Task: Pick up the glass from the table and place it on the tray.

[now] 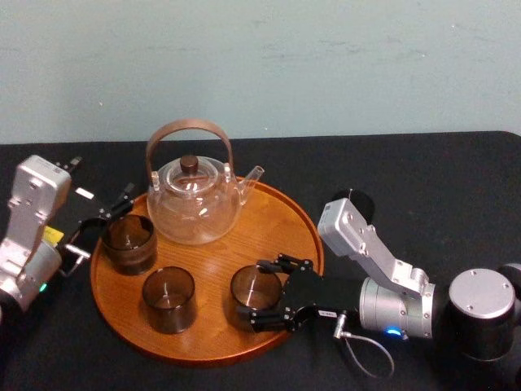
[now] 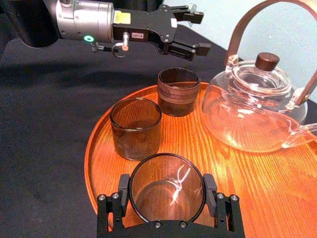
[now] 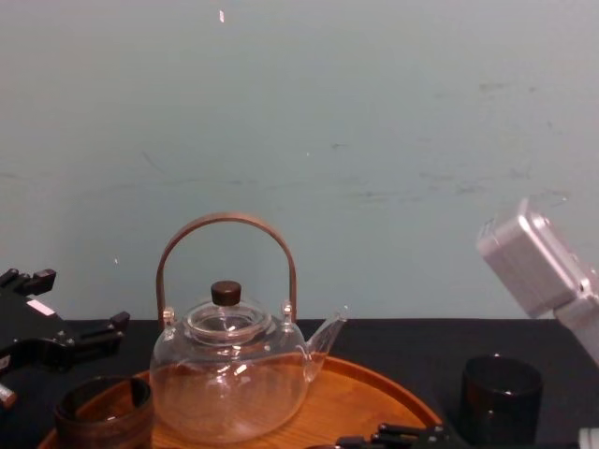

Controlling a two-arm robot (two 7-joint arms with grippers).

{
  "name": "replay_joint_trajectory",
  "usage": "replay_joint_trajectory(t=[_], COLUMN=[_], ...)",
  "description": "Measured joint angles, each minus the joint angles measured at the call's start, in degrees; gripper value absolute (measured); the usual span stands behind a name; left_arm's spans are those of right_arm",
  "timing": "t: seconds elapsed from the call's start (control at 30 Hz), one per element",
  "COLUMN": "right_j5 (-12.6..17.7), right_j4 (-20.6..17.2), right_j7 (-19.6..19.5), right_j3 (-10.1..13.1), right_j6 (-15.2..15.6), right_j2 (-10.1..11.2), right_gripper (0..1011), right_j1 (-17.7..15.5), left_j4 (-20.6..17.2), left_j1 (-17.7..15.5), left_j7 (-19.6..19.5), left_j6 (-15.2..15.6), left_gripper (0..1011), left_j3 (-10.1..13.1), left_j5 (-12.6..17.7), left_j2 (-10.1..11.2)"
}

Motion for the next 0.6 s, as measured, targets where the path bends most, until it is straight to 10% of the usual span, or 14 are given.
replay_joint_trajectory(t=[0.6], right_j5=[-0.32], right_j4=[1.44], right_j7=[-0.26], right_j3=[-0.51], right_j6=[0.37], right_j2=[-0.79], right_gripper=[906], right_j1=[0.6], left_j4=[0.0], left_j1=[0.0], left_j7=[0.0], left_j6=[0.0], left_gripper=[1001], left_j3=[0.0], left_j5=[0.0], left_j2=[0.0])
